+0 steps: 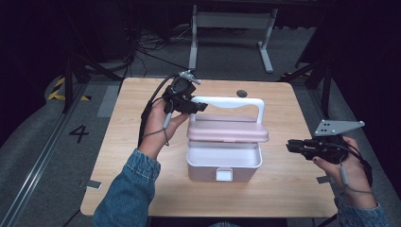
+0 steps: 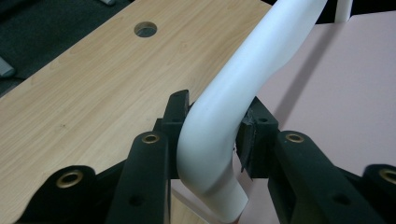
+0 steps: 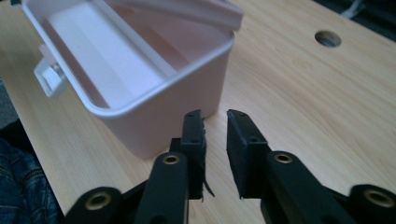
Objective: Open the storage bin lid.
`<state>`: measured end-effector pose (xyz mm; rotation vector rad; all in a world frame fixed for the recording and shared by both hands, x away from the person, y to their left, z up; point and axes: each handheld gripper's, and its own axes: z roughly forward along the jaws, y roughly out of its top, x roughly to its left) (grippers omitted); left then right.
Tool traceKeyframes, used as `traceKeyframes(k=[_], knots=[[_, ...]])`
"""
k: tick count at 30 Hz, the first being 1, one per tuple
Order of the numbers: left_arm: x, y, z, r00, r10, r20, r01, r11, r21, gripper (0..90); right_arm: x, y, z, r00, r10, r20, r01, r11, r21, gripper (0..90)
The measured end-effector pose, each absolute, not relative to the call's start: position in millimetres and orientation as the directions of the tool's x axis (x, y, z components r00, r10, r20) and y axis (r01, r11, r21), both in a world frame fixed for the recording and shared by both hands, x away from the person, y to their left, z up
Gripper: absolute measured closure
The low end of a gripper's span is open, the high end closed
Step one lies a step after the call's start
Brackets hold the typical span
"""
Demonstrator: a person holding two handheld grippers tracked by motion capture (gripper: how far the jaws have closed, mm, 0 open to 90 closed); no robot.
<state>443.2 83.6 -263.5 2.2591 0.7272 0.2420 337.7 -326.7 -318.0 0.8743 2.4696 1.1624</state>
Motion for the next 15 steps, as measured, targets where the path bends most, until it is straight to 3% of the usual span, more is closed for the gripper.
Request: traceKeyframes(k=[5,15], knots=[[442.5,85.2,-263.6,0.82,0.571,-0.043,0.431,-0.567,0.702,68.1,338.9,-321.5,-317.9,-0.812,0.583,0.034,0.35,0.44,0.827,90.0],[440.3,84.1,-263.6,0.819,0.573,-0.024,0.423,-0.577,0.698,68.3,339.9,-291.7,-324.3,-0.867,0.499,0.014,0.242,0.396,0.886,90.0]])
